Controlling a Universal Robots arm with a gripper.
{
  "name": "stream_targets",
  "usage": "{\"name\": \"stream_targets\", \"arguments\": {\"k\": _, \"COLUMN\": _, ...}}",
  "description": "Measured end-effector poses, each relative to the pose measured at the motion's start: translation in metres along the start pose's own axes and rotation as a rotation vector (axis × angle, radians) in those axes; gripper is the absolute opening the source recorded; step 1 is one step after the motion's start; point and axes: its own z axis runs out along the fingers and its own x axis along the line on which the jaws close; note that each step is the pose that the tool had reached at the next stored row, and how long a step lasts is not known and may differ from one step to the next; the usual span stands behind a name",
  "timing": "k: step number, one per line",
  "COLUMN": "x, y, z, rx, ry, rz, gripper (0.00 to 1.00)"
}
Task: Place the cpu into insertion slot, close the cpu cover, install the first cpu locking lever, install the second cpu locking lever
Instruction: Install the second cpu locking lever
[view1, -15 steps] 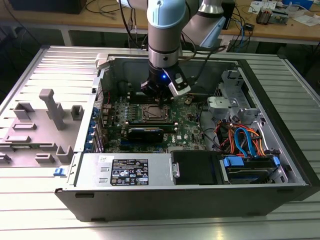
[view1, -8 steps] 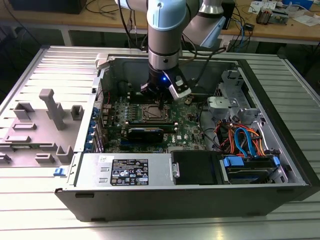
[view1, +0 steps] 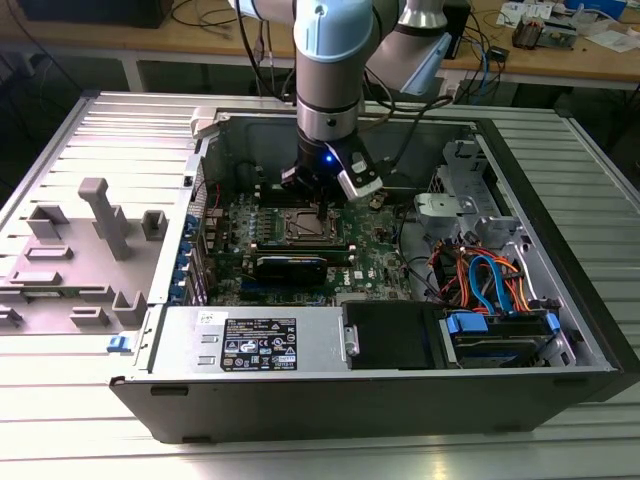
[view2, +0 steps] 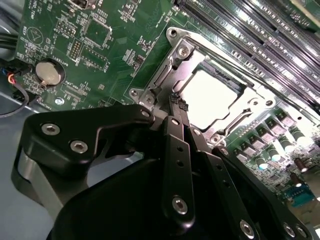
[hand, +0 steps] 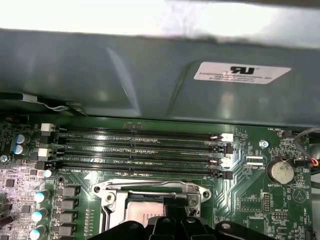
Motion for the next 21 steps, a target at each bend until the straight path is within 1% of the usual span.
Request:
{"name": "stream_targets", "arguments": {"k": 3, "x": -0.0002, "y": 0.0004, "z": -0.0039, "rx": 0.0001, "ry": 0.0000, "rz": 0.000, "gripper": 0.11}}
{"name": "stream_targets", "arguments": {"k": 6, "x": -0.0002, "y": -0.0009, "z": -0.0046, "rx": 0.0011, "ry": 0.0001, "rz": 0.000, "gripper": 0.11}}
{"name": "stream_targets", "arguments": {"k": 8, "x": 0.0000, "y": -0.0022, "z": -0.0044, "rx": 0.0055, "ry": 0.0003, "rz": 0.000, "gripper": 0.11}}
{"name": "stream_targets", "arguments": {"k": 9, "x": 0.0000, "y": -0.0033, "z": -0.0045, "rx": 0.0172, "ry": 0.0010, "rz": -0.001, "gripper": 0.11}}
{"name": "stream_targets", "arguments": {"k": 10, "x": 0.0000, "y": -0.0036, "z": -0.0045, "rx": 0.0331, "ry": 0.0019, "rz": -0.001, "gripper": 0.11}}
{"name": "stream_targets", "arguments": {"k": 11, "x": 0.0000, "y": -0.0036, "z": -0.0045, "rx": 0.0560, "ry": 0.0032, "rz": -0.002, "gripper": 0.11}}
{"name": "stream_targets", "arguments": {"k": 12, "x": 0.0000, "y": -0.0036, "z": -0.0044, "rx": 0.0654, "ry": 0.0036, "rz": -0.003, "gripper": 0.11}}
{"name": "stream_targets", "arguments": {"k": 21, "x": 0.0000, "y": -0.0036, "z": -0.0049, "rx": 0.0662, "ry": 0.0037, "rz": -0.003, "gripper": 0.11}}
